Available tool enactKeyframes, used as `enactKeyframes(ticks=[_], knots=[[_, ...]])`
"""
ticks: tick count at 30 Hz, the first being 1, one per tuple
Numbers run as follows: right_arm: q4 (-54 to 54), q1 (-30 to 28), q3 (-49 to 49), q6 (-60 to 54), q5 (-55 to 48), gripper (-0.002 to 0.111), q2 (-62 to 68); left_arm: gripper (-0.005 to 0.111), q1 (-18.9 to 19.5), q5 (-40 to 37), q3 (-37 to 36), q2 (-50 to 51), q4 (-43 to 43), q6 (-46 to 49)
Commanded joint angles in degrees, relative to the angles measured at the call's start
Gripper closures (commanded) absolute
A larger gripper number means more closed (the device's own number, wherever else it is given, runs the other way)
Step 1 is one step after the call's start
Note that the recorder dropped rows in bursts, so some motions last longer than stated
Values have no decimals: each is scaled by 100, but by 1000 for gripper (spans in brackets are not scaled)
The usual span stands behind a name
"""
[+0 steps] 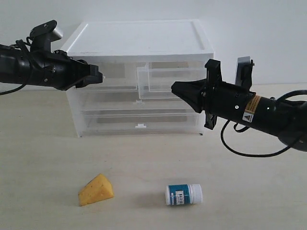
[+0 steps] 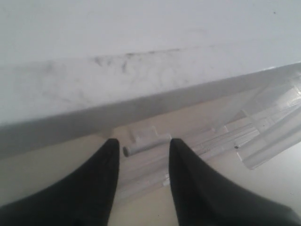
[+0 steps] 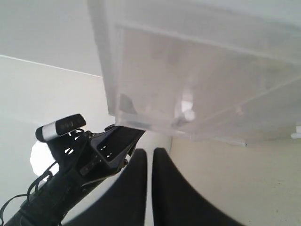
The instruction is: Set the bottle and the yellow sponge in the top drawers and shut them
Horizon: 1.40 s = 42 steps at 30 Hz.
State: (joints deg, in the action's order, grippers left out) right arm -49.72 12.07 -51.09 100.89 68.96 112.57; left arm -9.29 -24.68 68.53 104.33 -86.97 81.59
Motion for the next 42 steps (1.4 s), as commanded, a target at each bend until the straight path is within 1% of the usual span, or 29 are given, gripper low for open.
enactKeyframes(ticks=[1, 6, 12, 14, 16, 17, 19, 20, 21, 23, 27, 28, 29, 31, 36, 42], knots=[[-48, -9, 387, -257, 100, 108, -309, 70, 69, 859, 150, 53, -352, 42], [32, -9, 703, -583, 100, 108, -398, 70, 69, 836, 150, 53, -352, 42], [225, -9, 706, -566, 100, 108, -398, 70, 69, 817, 150, 53, -352, 42], [195, -9, 676, -592, 100, 103, -398, 70, 69, 817, 150, 53, -352, 42], [-17, -20, 583, -600, 100, 88, -398, 70, 69, 817, 150, 53, -352, 42], [-6, -20, 570, -600, 100, 77, -398, 70, 69, 817, 150, 53, -352, 42], [194, -20, 571, -439, 30, 52, -398, 70, 69, 817, 150, 53, -352, 42], [271, -20, 571, -368, -48, 43, -398, 70, 69, 817, 150, 53, -352, 42], [344, -20, 571, -368, -87, 41, -398, 70, 69, 817, 150, 53, -352, 42], [477, -20, 571, -406, -158, 47, -398, 70, 69, 817, 150, 53, -352, 42], [703, -20, 468, -406, -298, 76, -398, 70, 69, 817, 150, 53, -352, 42], [609, -20, 405, -383, -355, 82, -398, 70, 69, 817, 150, 53, -352, 42], [462, -20, 308, -276, -437, 84, -398, 70, 69, 817, 150, 53, -352, 42], [238, -20, 118, 2, -602, 82, -398, 70, 69, 822, 150, 53, -352, 69], [219, -20, -40, 381, -785, 59, -398, 70, 69, 822, 150, 53, -352, 71], [260, -20, -40, 497, -889, 57, -387, 70, 69, 822, 150, 53, -352, 83]])
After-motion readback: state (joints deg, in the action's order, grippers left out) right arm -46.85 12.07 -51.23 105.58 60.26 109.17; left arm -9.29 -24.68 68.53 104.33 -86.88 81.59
